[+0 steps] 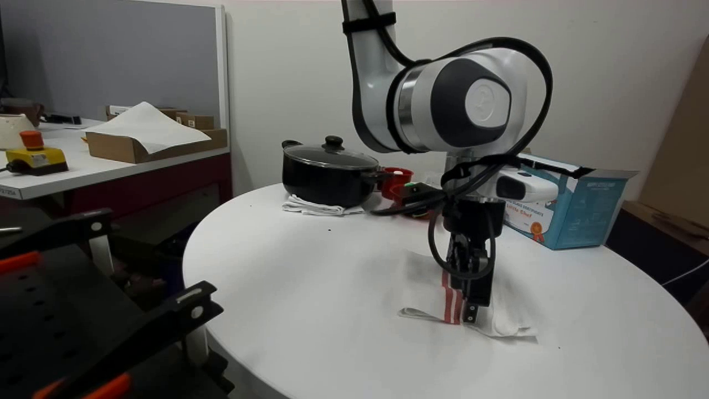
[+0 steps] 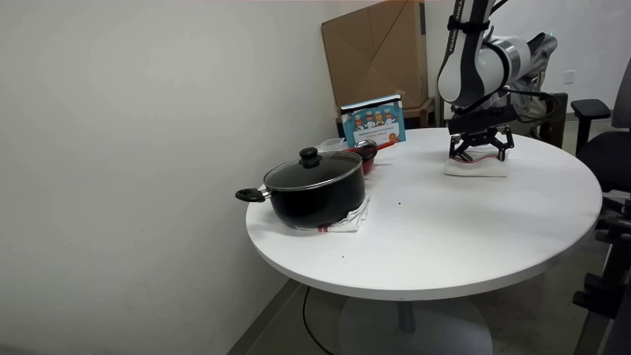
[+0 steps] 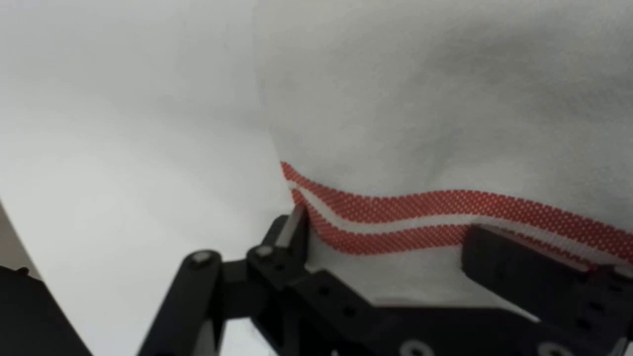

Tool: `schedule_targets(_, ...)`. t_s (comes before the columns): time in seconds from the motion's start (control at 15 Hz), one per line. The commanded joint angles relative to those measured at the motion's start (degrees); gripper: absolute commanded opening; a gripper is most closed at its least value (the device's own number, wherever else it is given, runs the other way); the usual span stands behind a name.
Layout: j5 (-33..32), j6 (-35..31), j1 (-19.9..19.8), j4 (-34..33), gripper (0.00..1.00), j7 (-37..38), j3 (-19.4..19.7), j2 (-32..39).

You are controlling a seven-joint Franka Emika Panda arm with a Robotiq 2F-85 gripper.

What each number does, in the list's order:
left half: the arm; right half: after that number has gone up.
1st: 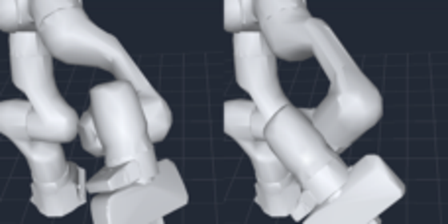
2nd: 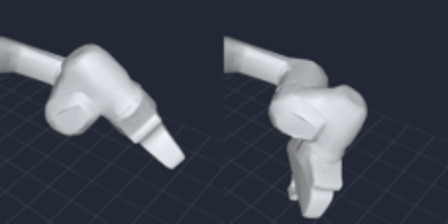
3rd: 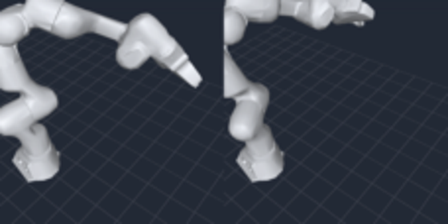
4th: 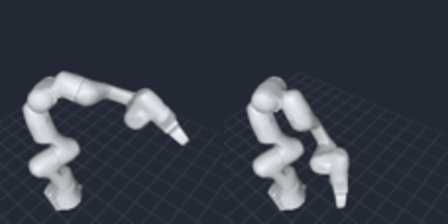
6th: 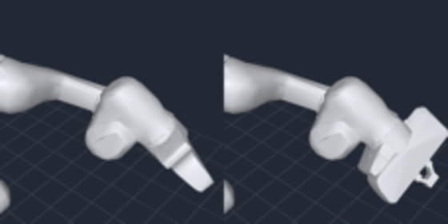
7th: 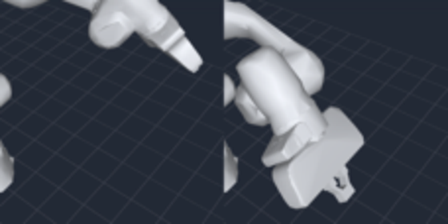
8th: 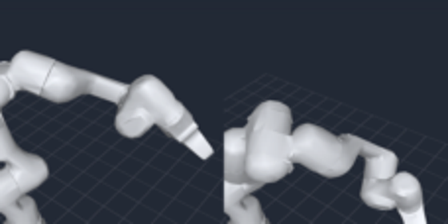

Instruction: Wipe the table with the towel

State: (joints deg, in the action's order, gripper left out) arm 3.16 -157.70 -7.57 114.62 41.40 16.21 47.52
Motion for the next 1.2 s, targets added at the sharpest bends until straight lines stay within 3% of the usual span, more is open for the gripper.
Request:
schedule_targets(0.0, 2.85, 1.12, -0.15, -2.86, 0.84, -2.78, -0.53, 1.8)
schedule_targets(0.2, 3.32, 1.23, -0.13, -2.73, 1.0, -3.71, -0.64, 0.91)
schedule_targets(0.53, 4.96, 0.88, -1.05, -1.29, 1.0, -7.24, -2.14, -1.7)
schedule_targets(1.13, 14.09, 2.48, -7.83, -0.42, 1.0, -20.08, -10.69, -5.39)
